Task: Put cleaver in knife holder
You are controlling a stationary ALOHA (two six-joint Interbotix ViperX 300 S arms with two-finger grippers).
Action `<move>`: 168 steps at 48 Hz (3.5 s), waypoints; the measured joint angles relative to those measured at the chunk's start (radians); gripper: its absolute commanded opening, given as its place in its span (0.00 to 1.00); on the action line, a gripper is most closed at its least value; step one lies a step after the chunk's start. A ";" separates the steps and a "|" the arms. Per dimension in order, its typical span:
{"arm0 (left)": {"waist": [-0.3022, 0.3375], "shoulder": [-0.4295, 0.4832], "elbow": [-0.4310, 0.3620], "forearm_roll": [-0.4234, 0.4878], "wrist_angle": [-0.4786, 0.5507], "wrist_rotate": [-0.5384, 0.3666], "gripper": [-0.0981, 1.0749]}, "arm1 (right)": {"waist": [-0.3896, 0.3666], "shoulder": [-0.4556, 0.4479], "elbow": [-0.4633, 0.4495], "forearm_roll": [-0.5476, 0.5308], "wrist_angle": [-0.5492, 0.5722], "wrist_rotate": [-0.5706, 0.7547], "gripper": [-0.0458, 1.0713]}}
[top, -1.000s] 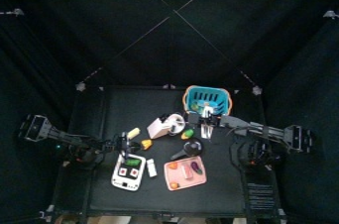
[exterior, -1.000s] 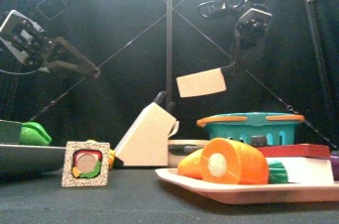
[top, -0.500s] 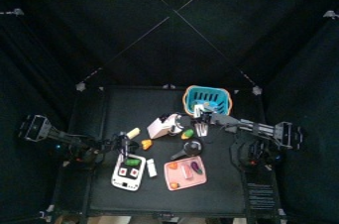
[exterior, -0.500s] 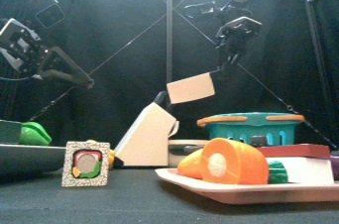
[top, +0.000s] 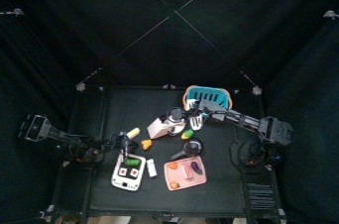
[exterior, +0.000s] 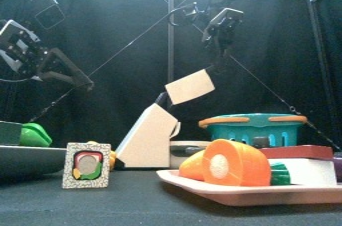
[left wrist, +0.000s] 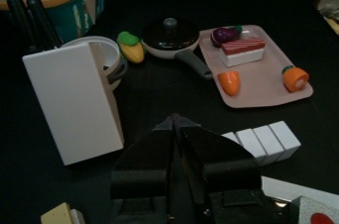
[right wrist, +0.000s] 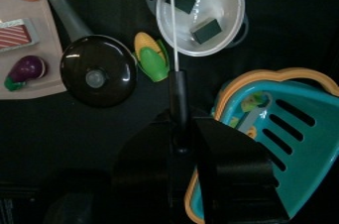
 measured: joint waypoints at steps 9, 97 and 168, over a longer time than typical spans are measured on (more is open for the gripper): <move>0.002 0.002 0.002 -0.002 0.000 0.000 0.51 | -0.026 0.058 -0.017 0.005 0.026 -0.020 0.41; 0.000 0.000 0.015 -0.003 0.000 0.000 0.51 | 0.000 0.097 -0.086 -0.015 0.054 -0.026 0.41; 0.000 0.000 0.021 -0.003 0.000 -0.002 0.51 | 0.097 0.190 -0.164 -0.092 0.052 -0.012 0.42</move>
